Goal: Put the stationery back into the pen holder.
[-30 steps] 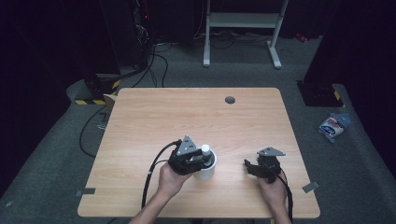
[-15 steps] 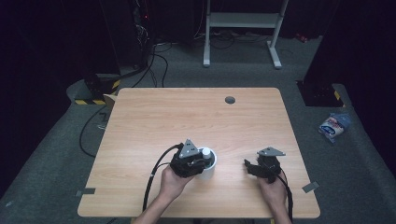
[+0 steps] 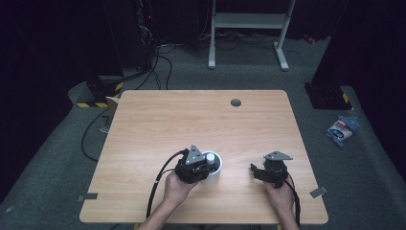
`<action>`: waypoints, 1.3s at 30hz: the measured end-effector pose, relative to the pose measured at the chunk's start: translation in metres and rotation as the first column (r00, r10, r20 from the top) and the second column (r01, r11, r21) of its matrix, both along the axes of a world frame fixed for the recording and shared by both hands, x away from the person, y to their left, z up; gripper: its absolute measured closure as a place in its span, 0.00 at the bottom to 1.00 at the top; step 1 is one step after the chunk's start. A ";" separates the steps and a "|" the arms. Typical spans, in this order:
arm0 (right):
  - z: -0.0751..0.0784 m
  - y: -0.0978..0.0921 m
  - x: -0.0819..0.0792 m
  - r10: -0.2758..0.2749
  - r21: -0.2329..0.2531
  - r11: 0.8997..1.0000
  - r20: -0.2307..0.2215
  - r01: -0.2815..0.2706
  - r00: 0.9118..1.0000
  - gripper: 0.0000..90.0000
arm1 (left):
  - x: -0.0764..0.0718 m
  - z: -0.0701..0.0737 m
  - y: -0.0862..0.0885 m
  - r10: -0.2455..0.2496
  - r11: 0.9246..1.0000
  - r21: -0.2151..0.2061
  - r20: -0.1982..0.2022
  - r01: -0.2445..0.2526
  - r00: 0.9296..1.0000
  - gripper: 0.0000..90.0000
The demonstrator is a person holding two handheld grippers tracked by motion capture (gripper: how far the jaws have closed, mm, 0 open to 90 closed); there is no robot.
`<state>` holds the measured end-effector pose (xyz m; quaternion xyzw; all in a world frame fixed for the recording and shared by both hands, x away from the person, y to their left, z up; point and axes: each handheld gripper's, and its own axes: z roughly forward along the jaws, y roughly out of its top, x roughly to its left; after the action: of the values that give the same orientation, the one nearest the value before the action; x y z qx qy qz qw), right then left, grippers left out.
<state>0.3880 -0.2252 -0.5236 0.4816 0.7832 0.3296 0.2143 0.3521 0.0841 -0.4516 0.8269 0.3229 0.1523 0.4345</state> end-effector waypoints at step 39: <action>0.000 0.000 0.000 -0.003 0.002 1.000 -0.003 0.003 1.000 0.33 | -0.002 -0.004 0.003 0.037 0.999 0.014 0.018 -0.038 0.999 0.57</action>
<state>0.3878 -0.2250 -0.5234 0.4834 0.7825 0.3294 0.2133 0.3504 0.0869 -0.4556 0.8225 0.3333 0.1702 0.4284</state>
